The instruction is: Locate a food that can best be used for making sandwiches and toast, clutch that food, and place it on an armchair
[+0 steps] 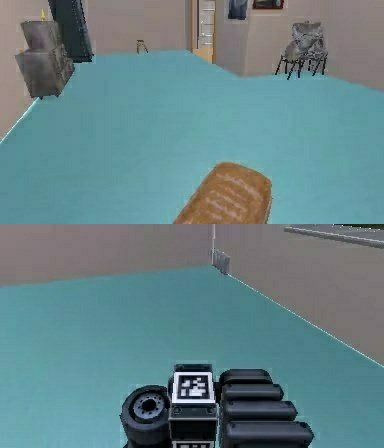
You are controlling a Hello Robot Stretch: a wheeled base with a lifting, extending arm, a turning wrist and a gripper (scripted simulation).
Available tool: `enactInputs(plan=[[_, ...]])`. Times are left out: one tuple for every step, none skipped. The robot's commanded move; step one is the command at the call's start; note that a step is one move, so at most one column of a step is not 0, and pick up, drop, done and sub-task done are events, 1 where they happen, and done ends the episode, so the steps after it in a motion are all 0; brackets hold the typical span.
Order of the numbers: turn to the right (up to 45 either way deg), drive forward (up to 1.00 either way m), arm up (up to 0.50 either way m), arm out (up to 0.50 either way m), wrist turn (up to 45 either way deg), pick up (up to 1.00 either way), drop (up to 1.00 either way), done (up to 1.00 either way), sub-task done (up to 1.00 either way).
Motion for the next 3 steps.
enactInputs(plan=[[0.0, 1.0, 0.0, 0.0, 0.0, 0.0, 0.0, 0.0, 0.0], [0.0, 1.0, 0.0, 0.0, 0.0, 0.0, 0.0, 0.0, 0.0], [0.0, 1.0, 0.0, 0.0, 0.0, 0.0, 0.0, 0.0, 0.0]])
